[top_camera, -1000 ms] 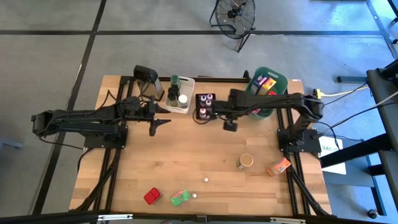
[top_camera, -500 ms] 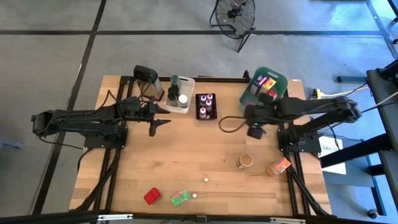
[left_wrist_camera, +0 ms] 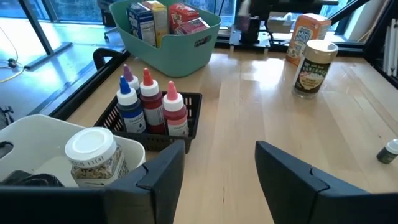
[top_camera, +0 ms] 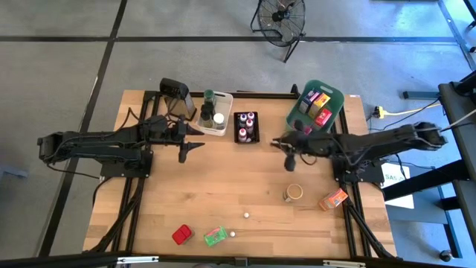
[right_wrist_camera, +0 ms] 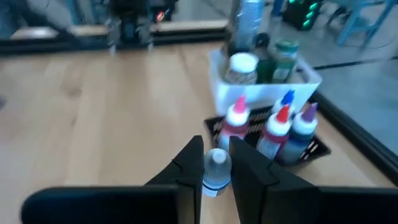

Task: Pick & Place Kitchen Items
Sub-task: Put the small purple food coloring bottle into the black bin

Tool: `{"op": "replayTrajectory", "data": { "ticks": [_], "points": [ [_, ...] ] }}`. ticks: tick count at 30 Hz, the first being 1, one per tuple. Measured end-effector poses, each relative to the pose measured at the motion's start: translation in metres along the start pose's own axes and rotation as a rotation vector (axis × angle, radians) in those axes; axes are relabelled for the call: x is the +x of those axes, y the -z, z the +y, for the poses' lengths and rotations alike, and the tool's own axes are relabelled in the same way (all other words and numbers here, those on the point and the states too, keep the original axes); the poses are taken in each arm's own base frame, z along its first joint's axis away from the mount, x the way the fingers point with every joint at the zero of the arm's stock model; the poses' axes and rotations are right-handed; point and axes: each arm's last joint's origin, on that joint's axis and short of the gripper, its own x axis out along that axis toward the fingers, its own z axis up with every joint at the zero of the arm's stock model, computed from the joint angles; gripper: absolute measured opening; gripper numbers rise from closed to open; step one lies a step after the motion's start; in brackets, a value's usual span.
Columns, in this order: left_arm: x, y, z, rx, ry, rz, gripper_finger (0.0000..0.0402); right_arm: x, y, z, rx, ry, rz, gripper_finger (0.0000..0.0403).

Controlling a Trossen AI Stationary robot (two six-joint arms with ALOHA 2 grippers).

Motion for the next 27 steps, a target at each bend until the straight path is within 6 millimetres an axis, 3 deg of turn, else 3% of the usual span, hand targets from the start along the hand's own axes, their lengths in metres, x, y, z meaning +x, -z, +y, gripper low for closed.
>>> {"op": "replayTrajectory", "data": {
  "ticks": [11,16,22,27],
  "points": [
    [0.000,-0.003,0.000,0.039,-0.001,-0.035,0.0191,0.074,0.025,-0.025,0.033,0.040,-0.052,0.0057],
    [0.000,-0.003,0.000,0.039,-0.001,-0.033,0.0189,0.097,0.032,-0.029,0.022,0.091,-0.136,0.0057],
    [0.000,-0.003,0.000,0.039,-0.001,-0.031,0.0191,0.129,0.041,-0.030,0.014,0.106,-0.070,0.0057],
    [0.000,-0.003,0.000,0.030,-0.001,-0.027,0.0189,0.147,0.036,-0.029,0.031,0.209,-0.048,0.0058]
  ]
}}
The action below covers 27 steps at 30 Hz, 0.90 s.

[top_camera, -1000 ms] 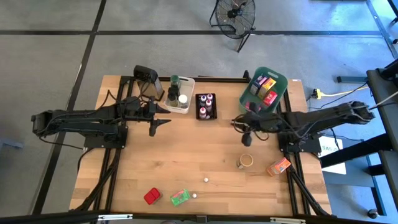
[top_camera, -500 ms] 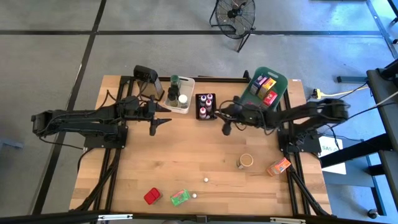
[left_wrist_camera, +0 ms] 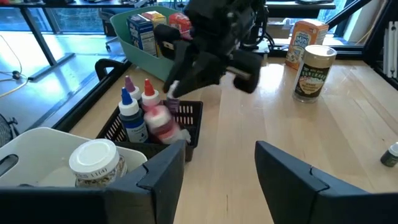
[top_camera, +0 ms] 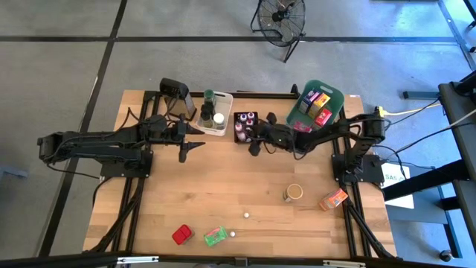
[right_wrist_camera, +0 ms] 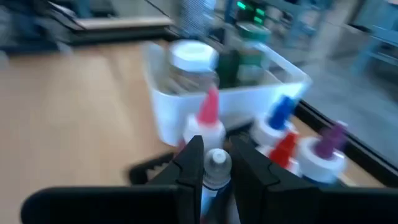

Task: Pick & Place Kitchen Items
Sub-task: Put the small purple food coloring bottle into the black bin

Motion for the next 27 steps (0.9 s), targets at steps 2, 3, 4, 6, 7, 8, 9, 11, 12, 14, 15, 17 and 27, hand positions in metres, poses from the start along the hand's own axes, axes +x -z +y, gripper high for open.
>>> {"op": "replayTrajectory", "data": {
  "ticks": [2,3,4,6,7,8,9,11,12,14,15,17,27],
  "points": [
    [0.0000,0.0000,0.0000,-0.001,0.000,0.000,0.0188,0.0038,0.0016,0.0005,-0.015,0.043,0.045,0.0057],
    [0.0000,0.0000,0.0000,-0.001,0.000,0.000,0.0188,0.0046,0.0025,0.0006,-0.019,0.053,0.071,0.0057],
    [0.0000,0.0001,0.0000,-0.001,0.000,0.001,0.0187,0.0056,0.0015,0.0011,-0.014,0.054,0.083,0.0057],
    [0.0000,0.0006,0.0000,-0.001,0.000,0.007,0.0187,0.0060,0.0007,0.0016,0.000,0.053,0.092,0.0057],
    [0.0000,0.0009,0.0000,-0.002,0.000,0.010,0.0187,0.0057,0.0013,0.0022,-0.002,0.050,0.097,0.0057],
    [0.0000,0.0013,-0.0001,-0.002,0.001,0.014,0.0187,0.0052,0.0023,0.0030,-0.006,0.047,0.102,0.0057],
    [0.0000,0.0015,-0.0001,-0.003,0.001,0.016,0.0187,0.0049,0.0028,0.0034,-0.007,0.047,0.105,0.0057],
    [-0.0001,0.0019,-0.0001,-0.003,0.001,0.020,0.0187,0.0048,0.0031,0.0035,-0.006,0.046,0.108,0.0057],
    [0.0000,0.0020,-0.0001,-0.003,0.001,0.021,0.0187,0.0048,0.0034,0.0035,-0.003,0.047,0.111,0.0057],
    [0.0000,0.0020,-0.0001,-0.004,0.001,0.021,0.0187,0.0047,0.0043,0.0035,0.007,0.046,0.120,0.0057],
    [0.0000,0.0020,-0.0001,-0.004,0.001,0.021,0.0186,0.0046,0.0050,0.0036,0.010,0.042,0.127,0.0057],
    [0.0000,0.0019,-0.0001,-0.004,0.001,0.021,0.0187,0.0044,0.0067,0.0035,0.012,0.042,0.144,0.0057],
    [0.0000,0.0018,-0.0001,-0.004,0.001,0.021,0.0186,0.0052,0.0087,0.0010,0.049,0.013,0.168,0.0057]
  ]
}}
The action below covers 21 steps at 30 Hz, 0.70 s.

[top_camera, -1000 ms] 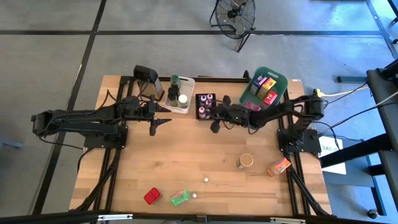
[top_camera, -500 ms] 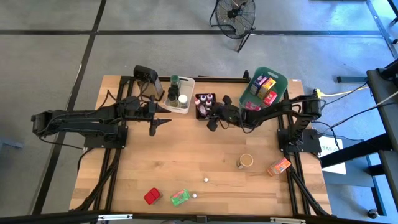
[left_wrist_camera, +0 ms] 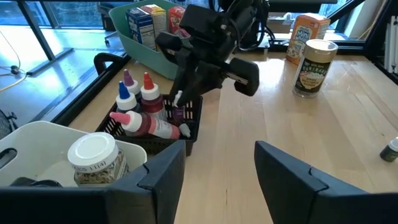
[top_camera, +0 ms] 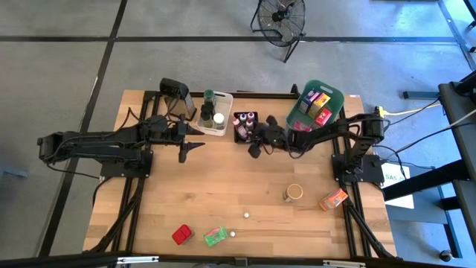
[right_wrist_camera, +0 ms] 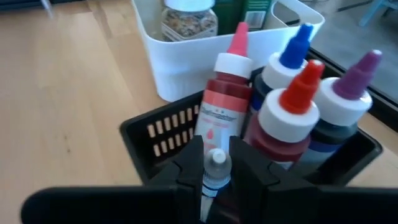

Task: Pick & Place Kitchen Items
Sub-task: Put the small purple food coloring bottle into the black bin

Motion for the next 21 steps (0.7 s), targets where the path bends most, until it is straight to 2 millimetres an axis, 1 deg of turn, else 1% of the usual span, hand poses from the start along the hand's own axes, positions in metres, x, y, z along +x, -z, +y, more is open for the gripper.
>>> {"op": "replayTrajectory", "data": {
  "ticks": [12,21],
  "points": [
    [0.000,-0.001,0.000,0.001,0.000,-0.007,0.0185,0.002,0.002,-0.004,0.016,-0.015,0.030,0.0057],
    [0.000,-0.001,0.000,0.001,0.000,-0.009,0.0185,0.012,0.008,-0.002,0.006,-0.042,0.037,0.0057]
  ]
}}
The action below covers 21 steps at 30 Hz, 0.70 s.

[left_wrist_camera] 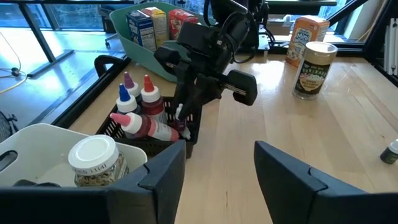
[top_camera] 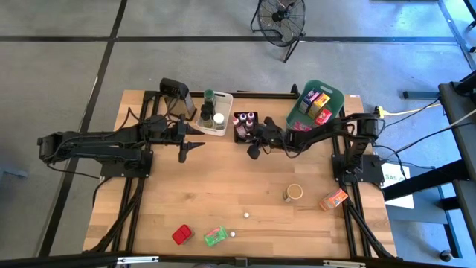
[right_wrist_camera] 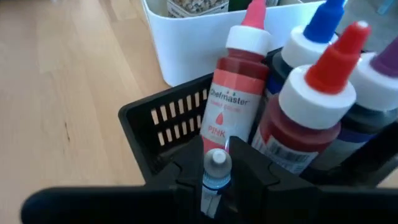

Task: Pick & Place Kitchen Items
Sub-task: Put the small purple food coloring bottle into the black bin

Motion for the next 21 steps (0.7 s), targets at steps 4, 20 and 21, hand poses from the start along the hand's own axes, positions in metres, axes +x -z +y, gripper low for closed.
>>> {"op": "replayTrajectory", "data": {
  "ticks": [4,20,21],
  "points": [
    [0.000,0.000,0.000,0.000,0.000,-0.001,0.0185,0.008,-0.003,0.003,-0.016,-0.013,0.001,0.0057],
    [0.000,0.000,0.000,0.000,0.000,0.000,0.0184,0.026,-0.008,0.007,-0.050,-0.011,0.034,0.0057],
    [0.000,0.000,0.000,0.001,0.000,0.000,0.0184,0.026,-0.008,0.007,-0.050,-0.010,0.036,0.0057]
  ]
}}
